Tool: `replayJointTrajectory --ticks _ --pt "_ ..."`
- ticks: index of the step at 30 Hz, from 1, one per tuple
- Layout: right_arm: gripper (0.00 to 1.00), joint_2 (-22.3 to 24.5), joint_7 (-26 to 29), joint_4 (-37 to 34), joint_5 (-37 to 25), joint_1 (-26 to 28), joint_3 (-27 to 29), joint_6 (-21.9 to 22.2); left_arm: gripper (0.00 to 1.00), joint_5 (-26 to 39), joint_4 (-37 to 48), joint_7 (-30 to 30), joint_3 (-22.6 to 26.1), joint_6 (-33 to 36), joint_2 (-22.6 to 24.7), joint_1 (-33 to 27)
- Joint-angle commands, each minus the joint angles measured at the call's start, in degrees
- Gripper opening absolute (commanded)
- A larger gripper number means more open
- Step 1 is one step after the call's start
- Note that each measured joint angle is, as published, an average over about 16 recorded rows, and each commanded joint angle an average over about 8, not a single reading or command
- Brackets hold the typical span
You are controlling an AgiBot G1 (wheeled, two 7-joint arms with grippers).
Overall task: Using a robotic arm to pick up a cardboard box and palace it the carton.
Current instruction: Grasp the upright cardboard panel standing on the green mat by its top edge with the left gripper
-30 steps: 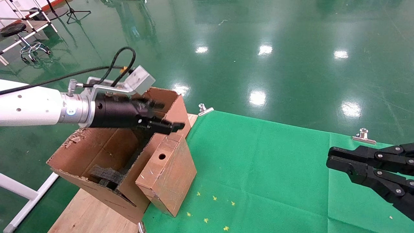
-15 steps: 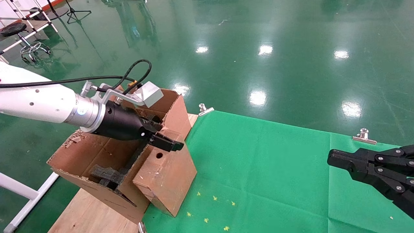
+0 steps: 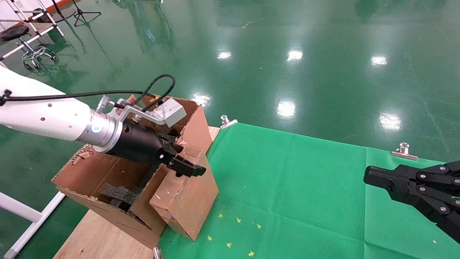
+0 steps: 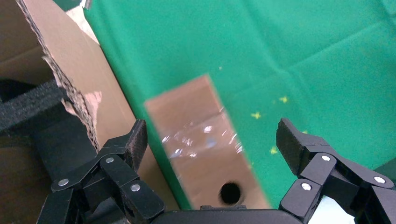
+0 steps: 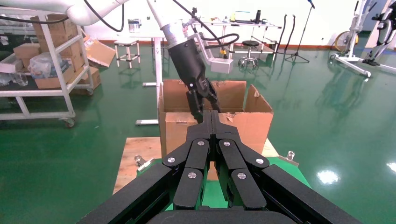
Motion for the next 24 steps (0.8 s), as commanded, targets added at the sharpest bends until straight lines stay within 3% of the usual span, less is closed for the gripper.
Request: replayJointTrajectory --ticks 1,8,10,11,16,17,19,24 --pt "0.0 0.0 0.0 0.0 0.0 0.0 0.0 0.0 1.0 0.1 0.0 0.2 0.5 0.5 0.1 0.0" --pt "0.01 0.0 0.0 0.0 0.0 0.0 0.0 0.0 1.0 0.5 -0.1 0.7 2.3 0.9 0.1 -0.3" --pt "0.2 0.0 0.0 0.0 0.0 0.0 0.0 0.0 1.0 0.8 -0.1 1.0 2.8 1.0 0.1 -0.5" --pt "0.33 0.0 0.0 0.0 0.0 0.0 0.0 0.0 0.95 1.0 -0.1 1.2 3.0 1.0 0.1 -0.6" --pt "0.95 0.0 0.0 0.0 0.0 0.0 0.0 0.0 0.33 1.7 -0.2 1.6 3.6 1.2 0.2 -1.0" --pt "1.0 0.0 0.0 0.0 0.0 0.0 0.0 0.0 0.2 1.7 -0.2 1.6 3.6 1.2 0.2 -1.0" --pt "1.0 0.0 0.0 0.0 0.0 0.0 0.0 0.0 0.0 1.6 -0.2 1.5 3.5 1.2 0.2 -0.9" --pt "1.0 0.0 0.0 0.0 0.0 0.0 0.0 0.0 0.0 1.3 -0.2 1.3 3.3 1.1 0.2 -0.8"
